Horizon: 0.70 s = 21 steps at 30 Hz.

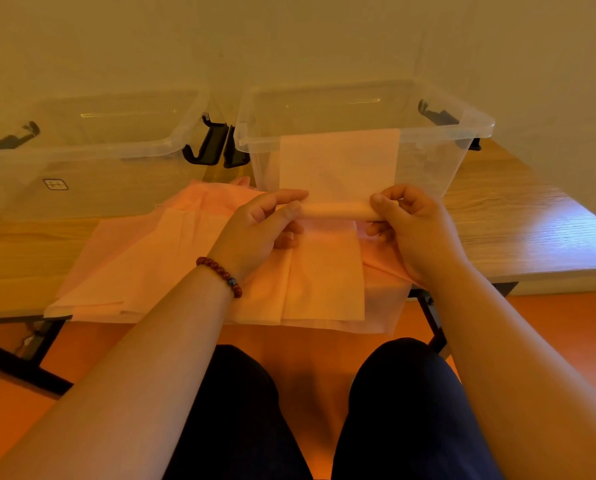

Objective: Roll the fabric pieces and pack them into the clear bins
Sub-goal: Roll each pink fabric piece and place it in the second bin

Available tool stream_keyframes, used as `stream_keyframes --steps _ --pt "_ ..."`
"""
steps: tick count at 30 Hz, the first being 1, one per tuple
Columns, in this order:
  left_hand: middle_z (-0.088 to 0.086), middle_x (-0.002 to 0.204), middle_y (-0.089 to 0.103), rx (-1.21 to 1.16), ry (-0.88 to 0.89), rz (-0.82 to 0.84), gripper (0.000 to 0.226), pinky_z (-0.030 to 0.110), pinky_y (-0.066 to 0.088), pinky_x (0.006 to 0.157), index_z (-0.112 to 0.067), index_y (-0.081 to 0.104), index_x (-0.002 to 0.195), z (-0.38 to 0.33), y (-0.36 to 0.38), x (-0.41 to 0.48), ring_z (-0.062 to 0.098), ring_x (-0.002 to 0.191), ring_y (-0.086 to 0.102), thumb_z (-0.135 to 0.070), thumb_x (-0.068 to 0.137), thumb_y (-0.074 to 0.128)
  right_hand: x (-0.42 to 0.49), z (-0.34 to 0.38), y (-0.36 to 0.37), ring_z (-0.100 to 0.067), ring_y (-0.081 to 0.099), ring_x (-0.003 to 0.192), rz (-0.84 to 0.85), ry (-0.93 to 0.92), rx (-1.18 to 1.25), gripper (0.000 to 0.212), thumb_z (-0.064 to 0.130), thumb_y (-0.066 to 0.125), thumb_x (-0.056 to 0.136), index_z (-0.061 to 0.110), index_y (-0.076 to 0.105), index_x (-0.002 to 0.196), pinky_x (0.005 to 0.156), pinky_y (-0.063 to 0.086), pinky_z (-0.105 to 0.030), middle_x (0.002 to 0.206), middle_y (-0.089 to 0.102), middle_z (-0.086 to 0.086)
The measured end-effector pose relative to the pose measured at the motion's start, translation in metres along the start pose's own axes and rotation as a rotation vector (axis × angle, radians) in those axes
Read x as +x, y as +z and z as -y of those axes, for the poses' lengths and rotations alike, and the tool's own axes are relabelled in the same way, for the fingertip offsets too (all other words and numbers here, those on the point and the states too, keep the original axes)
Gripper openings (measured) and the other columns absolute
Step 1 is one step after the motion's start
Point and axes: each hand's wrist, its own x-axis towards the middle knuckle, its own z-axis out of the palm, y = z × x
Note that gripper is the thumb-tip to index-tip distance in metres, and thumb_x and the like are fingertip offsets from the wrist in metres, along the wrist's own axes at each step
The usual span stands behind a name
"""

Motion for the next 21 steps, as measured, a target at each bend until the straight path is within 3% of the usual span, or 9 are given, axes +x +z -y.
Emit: stream_keyframes --steps 8,13,15,18,21 --pt "-0.009 0.085 0.067 0.066 0.043 -0.049 0.019 0.018 0.055 0.068 -0.033 0.068 0.094 -0.001 0.003 -0.001 0.004 0.077 0.063 -0.021 0.097 0.053 0.001 -0.001 -0.002 -0.008 0.062 0.061 -0.026 0.016 0.083 0.007 0.021 0.062 0.094 0.018 0.062 0.088 0.059 0.052 -0.022 0.063 0.067 0.007" --pt "-0.022 0.100 0.058 0.286 0.224 -0.091 0.019 0.000 0.041 0.075 -0.031 0.062 0.102 -0.004 0.003 -0.003 -0.024 0.086 0.051 -0.015 0.092 0.060 0.002 -0.002 -0.001 -0.009 0.062 0.061 -0.023 0.017 0.095 0.005 0.020 0.063 0.093 0.018 0.062 0.088 0.060 0.052 -0.024 0.064 0.066 0.007" --pt "-0.022 0.101 0.056 0.270 0.244 -0.112 0.027 0.002 0.044 0.074 -0.032 0.055 0.106 -0.010 0.004 0.000 -0.020 0.086 0.053 -0.011 0.090 0.062 0.003 -0.003 -0.002 -0.008 0.062 0.061 -0.020 0.018 0.095 0.006 0.020 0.063 0.093 0.018 0.062 0.088 0.059 0.052 -0.023 0.063 0.066 0.007" --pt "-0.020 0.085 0.063 0.055 0.146 -0.207 0.031 0.007 0.049 0.065 -0.028 0.046 0.108 -0.023 0.004 0.006 -0.014 0.075 0.060 -0.010 0.089 0.064 0.004 -0.003 -0.001 -0.009 0.062 0.060 -0.019 0.020 0.105 0.007 0.020 0.063 0.093 0.018 0.062 0.086 0.059 0.052 -0.024 0.063 0.066 0.006" --pt "-0.008 0.098 0.067 -0.198 -0.047 -0.249 0.023 0.024 0.055 0.071 -0.020 0.054 0.109 -0.032 0.007 0.017 0.005 0.089 0.065 -0.018 0.089 0.066 0.005 -0.004 -0.001 -0.009 0.062 0.060 -0.026 0.019 0.109 0.008 0.020 0.063 0.093 0.019 0.062 0.086 0.060 0.052 -0.025 0.062 0.066 0.006"
